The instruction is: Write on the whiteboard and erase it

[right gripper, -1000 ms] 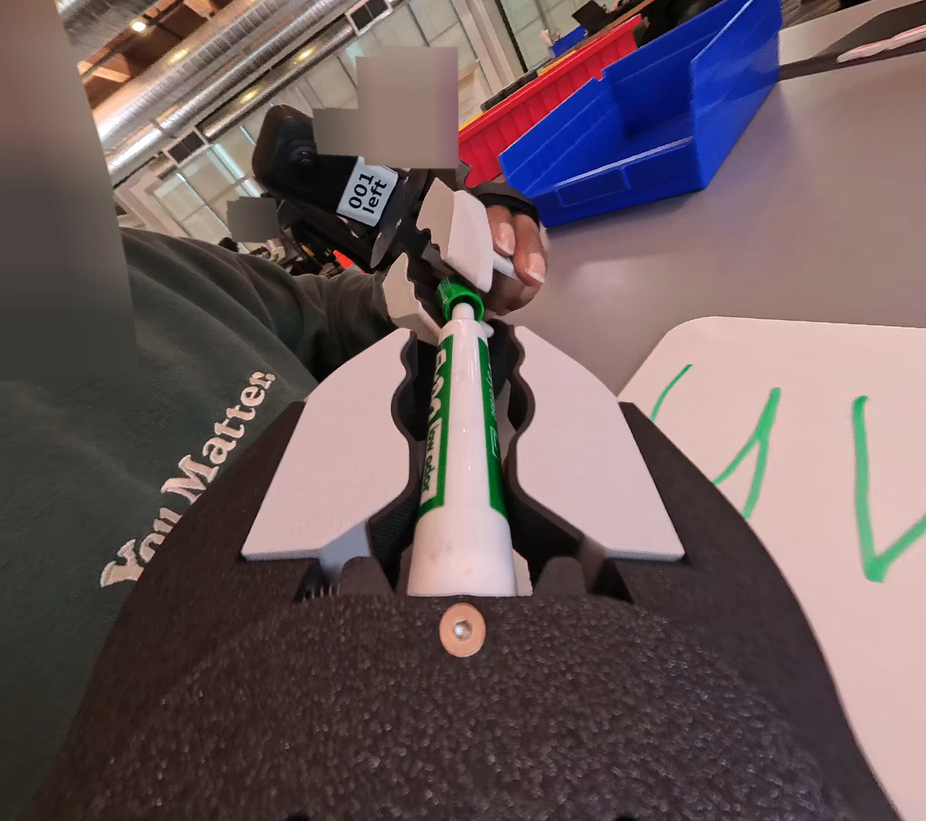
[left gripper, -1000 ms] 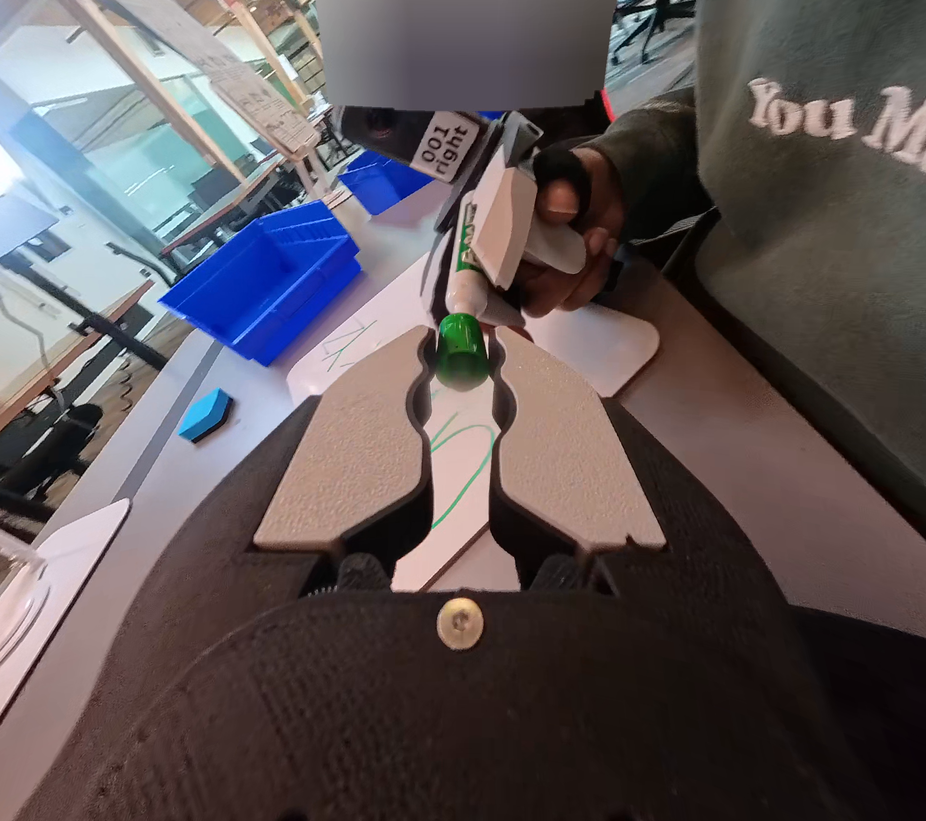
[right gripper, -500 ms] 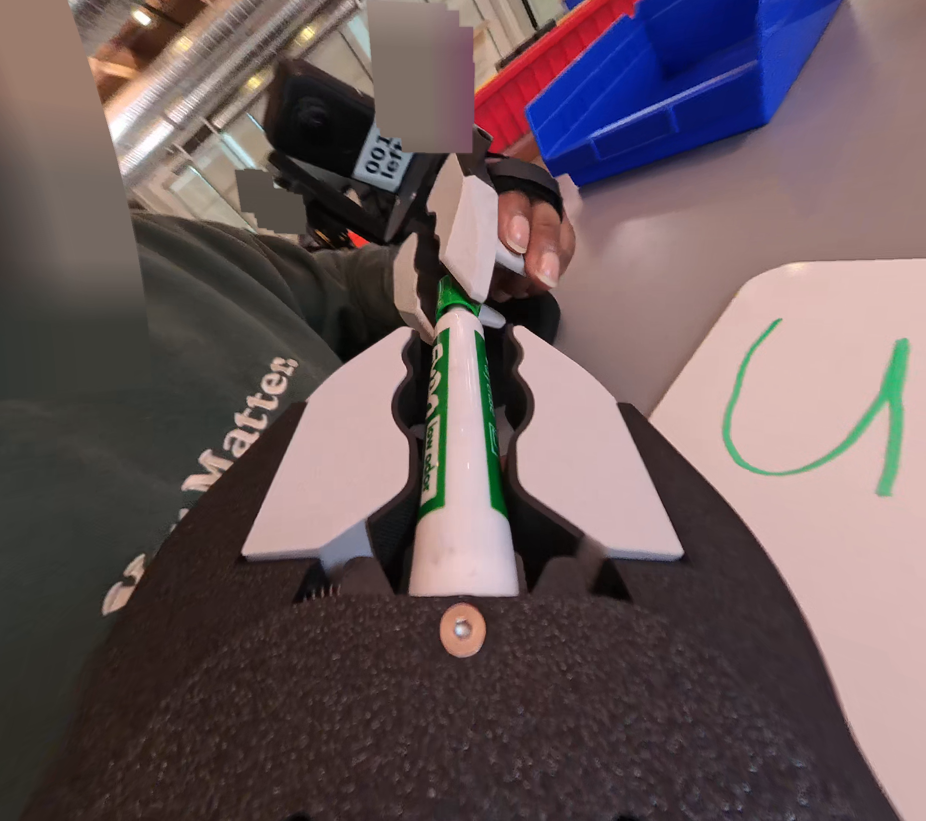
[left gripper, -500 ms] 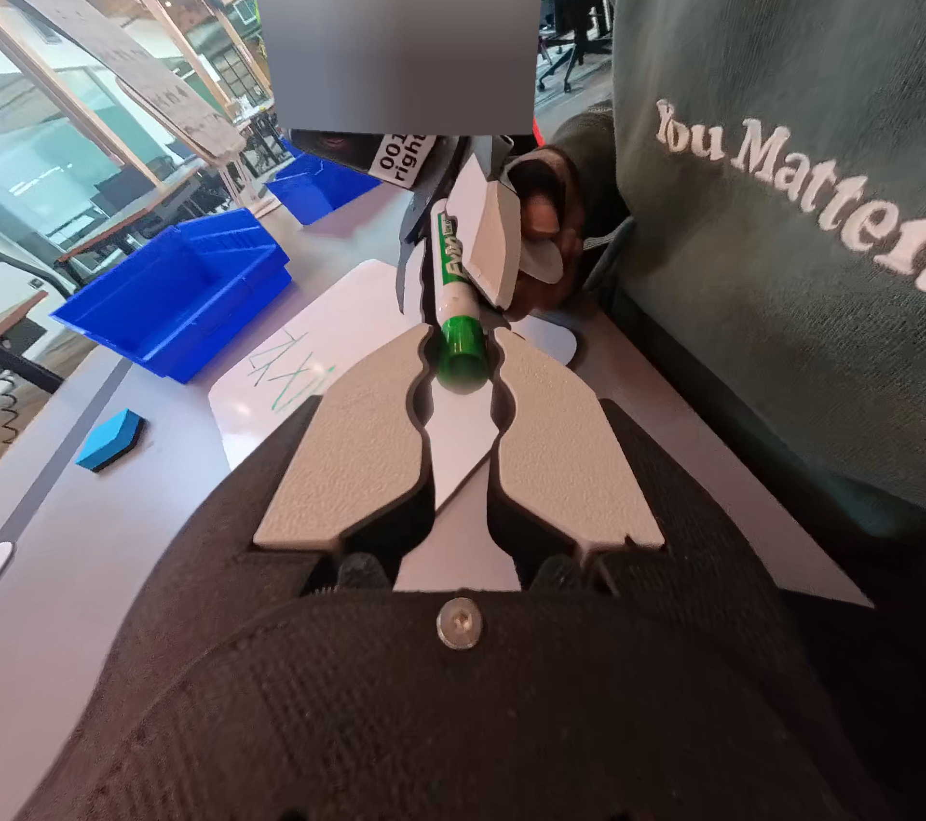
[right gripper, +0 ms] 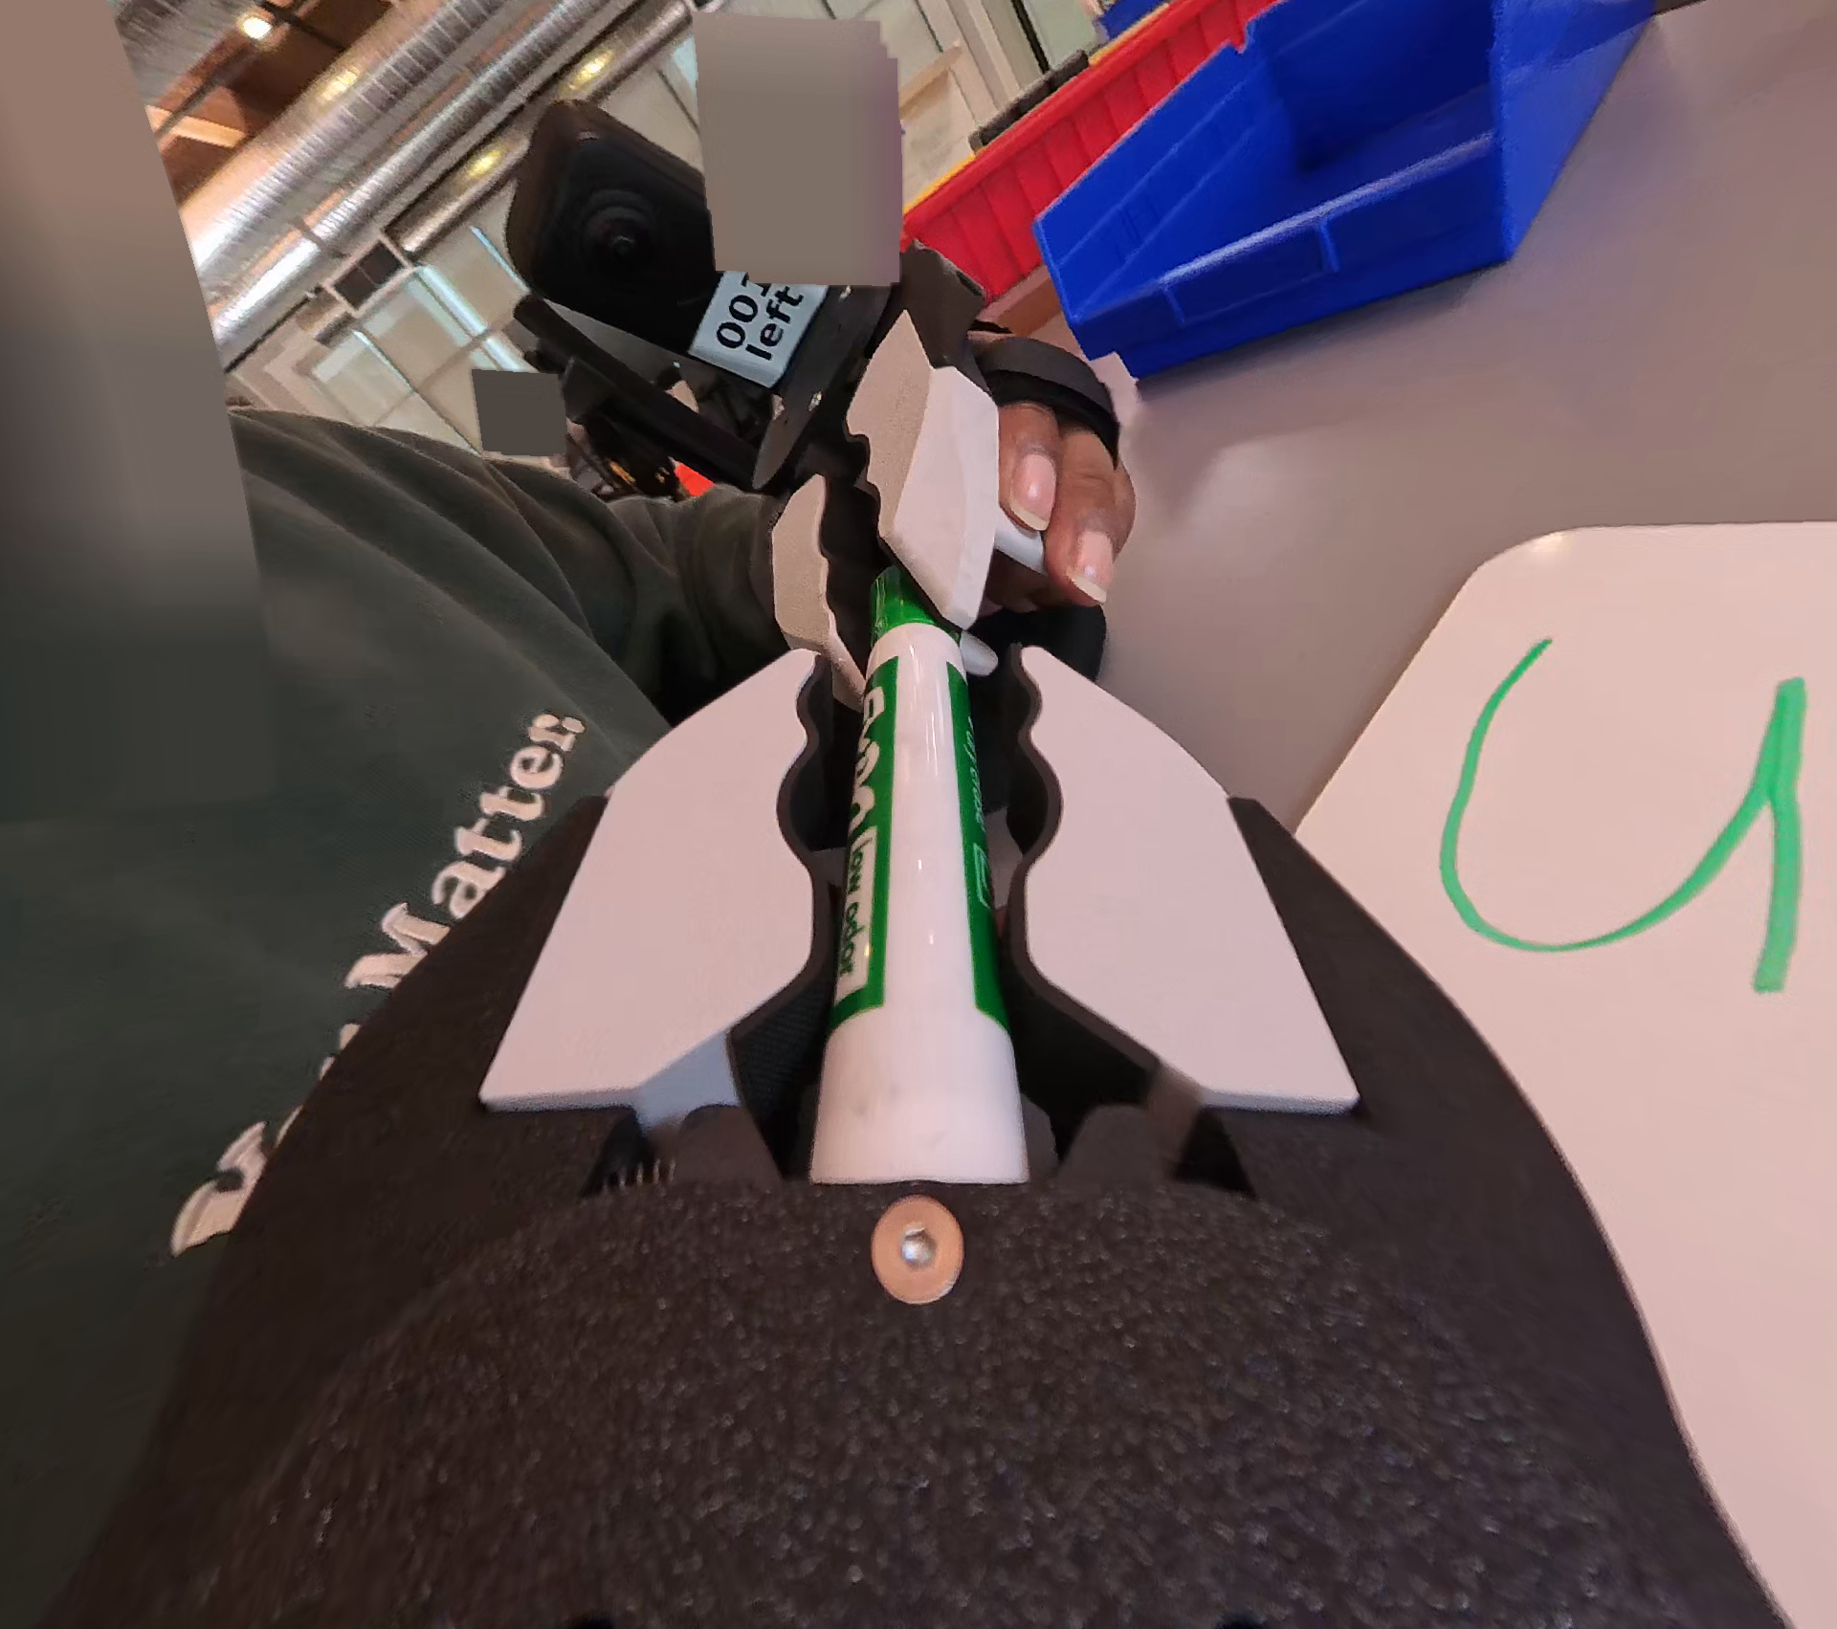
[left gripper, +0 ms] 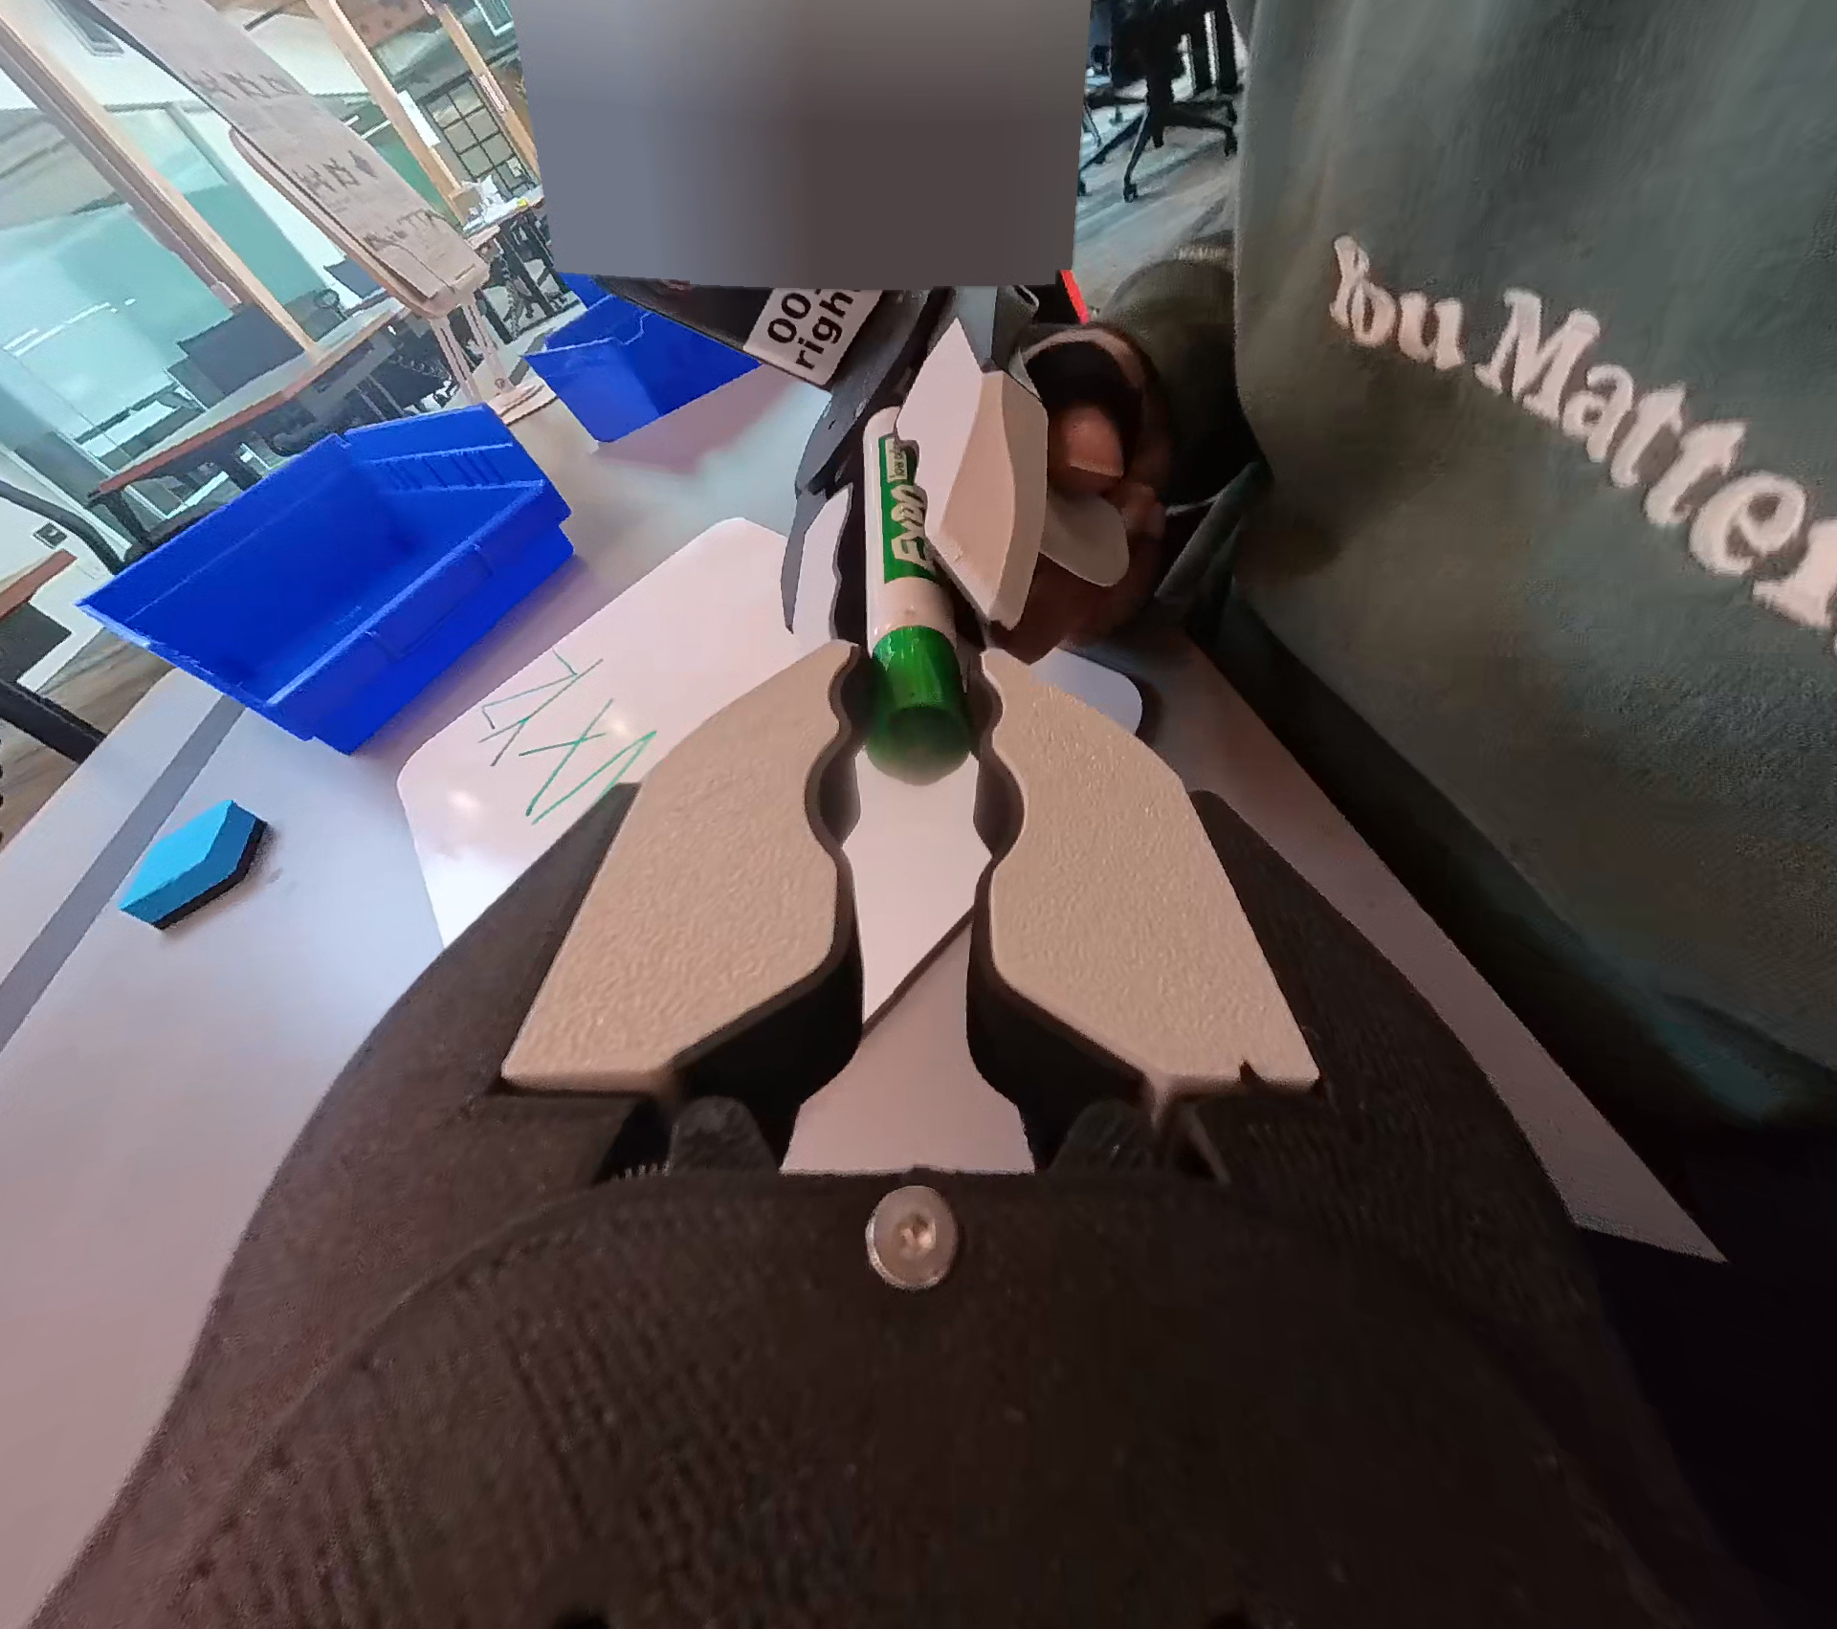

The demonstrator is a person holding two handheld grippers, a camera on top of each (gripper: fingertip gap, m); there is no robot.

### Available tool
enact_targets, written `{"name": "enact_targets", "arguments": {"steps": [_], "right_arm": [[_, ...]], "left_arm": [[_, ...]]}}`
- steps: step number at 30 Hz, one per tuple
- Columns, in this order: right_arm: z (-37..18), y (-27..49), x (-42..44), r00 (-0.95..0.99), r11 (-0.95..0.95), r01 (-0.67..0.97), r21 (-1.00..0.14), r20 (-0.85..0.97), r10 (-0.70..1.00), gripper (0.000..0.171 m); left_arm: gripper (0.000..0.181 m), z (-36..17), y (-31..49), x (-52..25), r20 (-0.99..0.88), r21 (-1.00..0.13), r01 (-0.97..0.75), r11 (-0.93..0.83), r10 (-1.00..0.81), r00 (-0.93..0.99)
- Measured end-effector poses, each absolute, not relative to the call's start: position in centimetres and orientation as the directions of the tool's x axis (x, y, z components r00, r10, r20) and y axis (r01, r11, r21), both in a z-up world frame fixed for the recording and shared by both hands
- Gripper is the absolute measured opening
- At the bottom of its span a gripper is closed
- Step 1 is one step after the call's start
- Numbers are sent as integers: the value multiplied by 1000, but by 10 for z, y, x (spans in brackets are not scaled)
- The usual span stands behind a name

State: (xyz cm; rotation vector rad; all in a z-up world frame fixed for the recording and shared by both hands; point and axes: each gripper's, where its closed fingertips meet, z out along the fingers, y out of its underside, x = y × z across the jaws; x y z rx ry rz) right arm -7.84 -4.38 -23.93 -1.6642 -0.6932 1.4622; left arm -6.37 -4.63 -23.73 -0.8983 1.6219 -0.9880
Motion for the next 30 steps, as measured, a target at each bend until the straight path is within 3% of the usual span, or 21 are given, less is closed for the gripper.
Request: {"name": "enact_targets", "arguments": {"steps": [2, 5, 8, 12, 16, 30], "right_arm": [[-232, -42, -77, 174, -485, -88, -870, -493, 852, 34], [-223, -38, -63, 264, -308, 32, -951, -290, 920, 58], [-218, -26, -32, 381, -162, 200, -966, -76, 922, 60], [-234, -12, -12, 396, -32, 507, -862, 199, 896, 54], [-244, 10, -8, 330, 73, 691, -719, 404, 853, 54], [-268, 17, -33, 88, 136, 813, -566, 350, 933, 46]], "left_arm": [[20, -231, -42, -64, -328, -932, -83, 352, -919, -218], [20, -218, -24, -75, -217, -973, -42, 228, -959, -181], [19, -227, 1, -80, -152, -980, -110, 167, -980, -127], [20, -245, 11, -76, -137, -965, -212, 153, -987, -89], [20, -253, 10, -73, -149, -950, -265, 167, -985, -87], [20, -267, 17, -70, -111, -933, -341, 118, -993, -42]]}}
